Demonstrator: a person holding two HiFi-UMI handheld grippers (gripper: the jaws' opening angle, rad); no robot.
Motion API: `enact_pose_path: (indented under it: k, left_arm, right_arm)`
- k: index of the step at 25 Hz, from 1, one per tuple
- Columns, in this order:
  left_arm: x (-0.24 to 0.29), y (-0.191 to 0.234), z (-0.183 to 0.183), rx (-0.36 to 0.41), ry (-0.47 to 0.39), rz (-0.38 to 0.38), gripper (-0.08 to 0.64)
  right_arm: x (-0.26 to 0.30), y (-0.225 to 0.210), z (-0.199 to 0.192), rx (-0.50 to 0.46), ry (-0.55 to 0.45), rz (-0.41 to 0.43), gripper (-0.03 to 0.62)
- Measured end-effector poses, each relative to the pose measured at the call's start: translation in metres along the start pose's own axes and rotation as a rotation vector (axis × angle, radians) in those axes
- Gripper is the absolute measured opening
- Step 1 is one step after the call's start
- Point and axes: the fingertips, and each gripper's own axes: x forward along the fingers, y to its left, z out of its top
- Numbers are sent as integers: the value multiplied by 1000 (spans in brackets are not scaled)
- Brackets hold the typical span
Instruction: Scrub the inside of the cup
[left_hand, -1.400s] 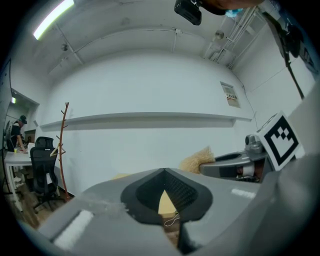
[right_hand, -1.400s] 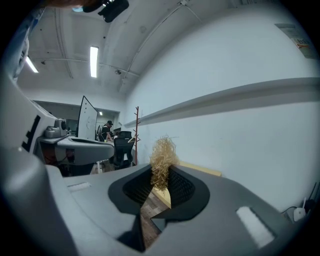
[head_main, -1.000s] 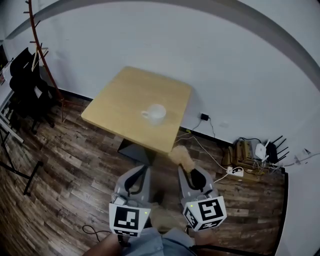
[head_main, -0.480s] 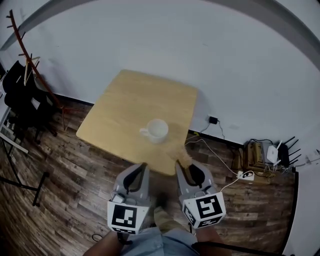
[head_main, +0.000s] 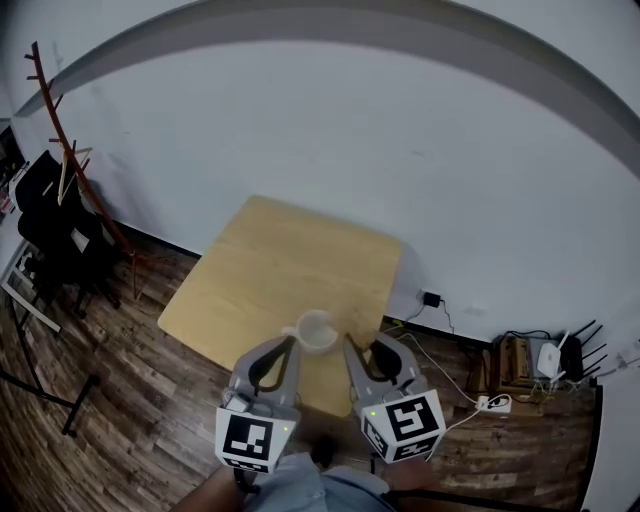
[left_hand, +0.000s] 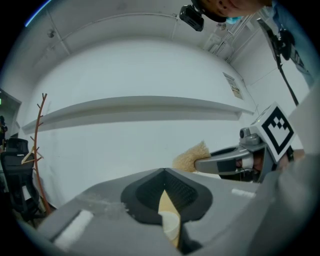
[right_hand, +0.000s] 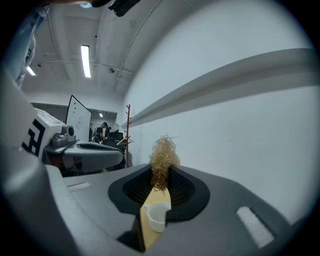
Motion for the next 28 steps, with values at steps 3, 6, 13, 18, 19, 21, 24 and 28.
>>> enact_pose_path:
  k: [3, 6, 13, 18, 19, 21, 24, 28]
  left_arm:
    - [11, 7, 8, 32, -23, -9, 20]
    - [19, 14, 3, 23, 0, -10, 20]
    - [44, 37, -35, 32, 65, -86, 20]
    - [59, 48, -77, -51, 118, -173, 20]
    - [62, 50, -86, -64, 124, -193, 21]
    - [68, 55, -105, -78, 140, -231, 23]
    - [74, 65, -132, -47, 153, -308, 54]
    - [79, 72, -175, -6, 174, -439, 166]
  right_arm:
    - [10, -7, 8, -9, -11, -4, 75]
    - [18, -7, 7, -10, -1, -5, 75]
    - [41, -11, -25, 33, 94, -14, 75]
    - [65, -7, -66, 78, 201, -18, 75]
    - [72, -5, -76, 81, 223, -14, 75]
    - [82, 0, -96, 87, 270, -6, 75]
    - [89, 8, -119, 110, 329, 0, 75]
    - [93, 7, -142, 175, 384, -15, 75]
